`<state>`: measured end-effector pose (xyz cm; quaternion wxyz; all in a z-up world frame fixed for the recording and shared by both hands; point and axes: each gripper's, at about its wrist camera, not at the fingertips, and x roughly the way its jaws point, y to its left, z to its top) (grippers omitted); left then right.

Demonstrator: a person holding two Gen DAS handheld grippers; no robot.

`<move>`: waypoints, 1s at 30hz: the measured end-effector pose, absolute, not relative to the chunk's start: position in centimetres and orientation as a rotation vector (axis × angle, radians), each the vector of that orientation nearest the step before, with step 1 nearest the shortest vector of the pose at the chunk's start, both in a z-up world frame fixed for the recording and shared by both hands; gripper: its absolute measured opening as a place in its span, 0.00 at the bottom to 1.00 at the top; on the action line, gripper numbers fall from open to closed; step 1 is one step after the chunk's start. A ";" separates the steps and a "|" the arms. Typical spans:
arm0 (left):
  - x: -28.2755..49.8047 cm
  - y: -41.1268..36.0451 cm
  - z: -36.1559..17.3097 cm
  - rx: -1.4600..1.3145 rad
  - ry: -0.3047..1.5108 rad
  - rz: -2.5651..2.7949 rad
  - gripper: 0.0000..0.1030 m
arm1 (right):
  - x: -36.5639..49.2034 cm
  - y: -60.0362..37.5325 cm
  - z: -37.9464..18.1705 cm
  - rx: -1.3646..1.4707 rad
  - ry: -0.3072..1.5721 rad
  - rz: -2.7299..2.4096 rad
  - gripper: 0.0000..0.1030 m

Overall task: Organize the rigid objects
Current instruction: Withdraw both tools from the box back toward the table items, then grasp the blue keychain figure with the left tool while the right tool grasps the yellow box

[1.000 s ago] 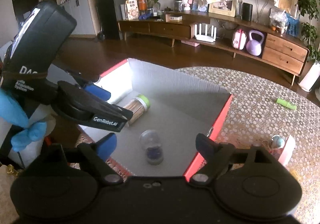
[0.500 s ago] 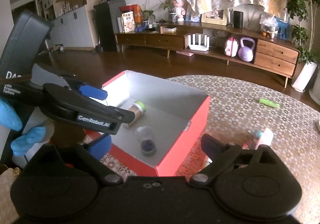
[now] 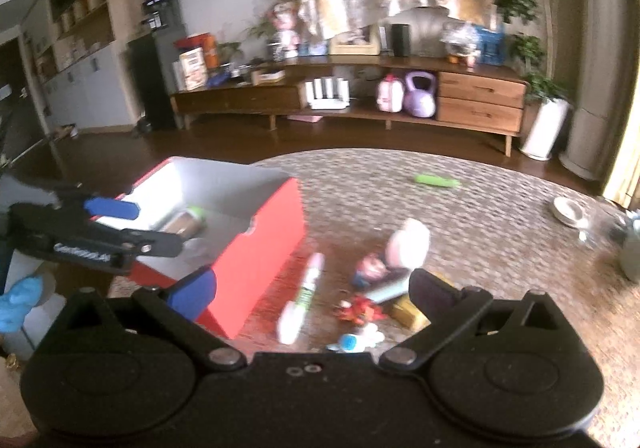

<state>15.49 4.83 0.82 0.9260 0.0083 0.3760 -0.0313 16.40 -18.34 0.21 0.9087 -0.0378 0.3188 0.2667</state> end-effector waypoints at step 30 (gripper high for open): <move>18.5 -6.6 -10.0 0.021 0.826 -0.145 0.79 | 23.7 -23.2 -8.0 -0.116 0.800 0.419 0.98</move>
